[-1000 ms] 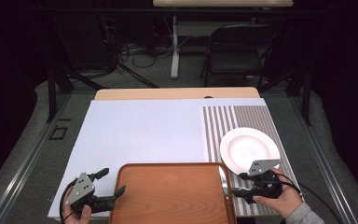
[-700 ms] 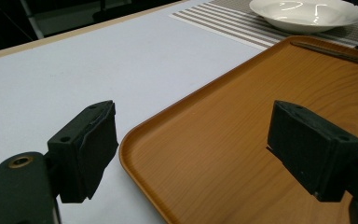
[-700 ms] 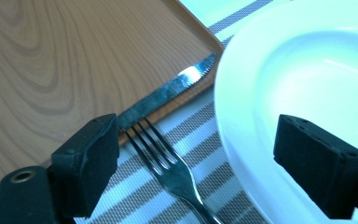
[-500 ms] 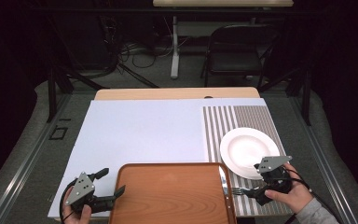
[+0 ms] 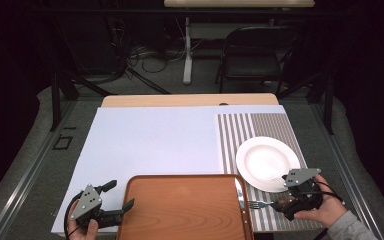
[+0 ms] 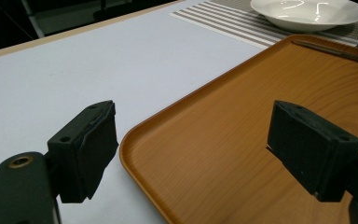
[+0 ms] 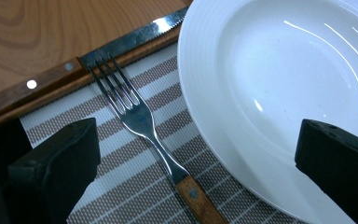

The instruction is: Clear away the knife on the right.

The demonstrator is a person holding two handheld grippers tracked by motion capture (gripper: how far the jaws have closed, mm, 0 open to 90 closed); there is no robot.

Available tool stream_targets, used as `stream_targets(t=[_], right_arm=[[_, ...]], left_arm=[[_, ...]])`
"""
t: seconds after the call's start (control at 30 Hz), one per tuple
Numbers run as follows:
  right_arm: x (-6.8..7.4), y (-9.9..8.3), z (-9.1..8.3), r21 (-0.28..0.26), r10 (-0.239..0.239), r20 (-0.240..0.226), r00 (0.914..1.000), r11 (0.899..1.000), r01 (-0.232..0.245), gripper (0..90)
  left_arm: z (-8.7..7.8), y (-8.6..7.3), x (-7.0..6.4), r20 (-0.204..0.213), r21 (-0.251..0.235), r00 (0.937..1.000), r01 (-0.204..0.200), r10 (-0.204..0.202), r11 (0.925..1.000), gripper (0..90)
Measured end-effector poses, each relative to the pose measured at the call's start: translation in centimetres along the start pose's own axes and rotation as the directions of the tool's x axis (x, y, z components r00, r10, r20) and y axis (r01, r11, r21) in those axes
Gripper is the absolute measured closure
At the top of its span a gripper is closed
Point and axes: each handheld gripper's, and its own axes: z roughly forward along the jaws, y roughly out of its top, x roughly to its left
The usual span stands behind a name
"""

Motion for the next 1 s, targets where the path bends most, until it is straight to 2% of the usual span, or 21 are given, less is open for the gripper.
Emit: stream_targets(t=[0.17,0.3,0.4,0.53,0.8,1.0], right_arm=[[0.0,-0.5,-0.3,0.028,-0.067,0.018,0.9976,0.997,0.067,2.0],[0.1,-0.9,-0.4,0.051,-0.130,0.035,0.9910,0.990,0.128,6.5],[0.1,-1.1,-0.5,0.078,-0.181,0.029,0.9830,0.981,0.179,14.2],[0.1,-1.3,-0.5,0.100,-0.233,0.022,0.9721,0.968,0.230,18.5],[0.3,-1.6,-0.6,0.143,-0.290,-0.014,0.9571,0.947,0.288,34.0],[0.6,-1.7,-0.9,0.162,-0.343,-0.019,0.9390,0.926,0.342,45.9]], left_arm=[[-0.1,0.0,0.0,-0.003,-0.002,1.0000,-0.001,0.001,1.0000,15.9],[0.0,0.0,0.0,-0.001,0.001,1.0000,-0.001,0.001,1.0000,15.9],[0.0,0.0,0.0,-0.004,0.002,1.0000,-0.005,0.005,1.0000,15.9],[0.0,0.0,0.0,-0.002,0.001,1.0000,0.000,0.000,1.0000,15.9],[0.0,0.0,0.0,-0.002,0.002,1.0000,-0.006,0.006,1.0000,15.9],[0.1,0.0,0.0,-0.003,0.003,1.0000,-0.007,0.007,1.0000,15.9]])
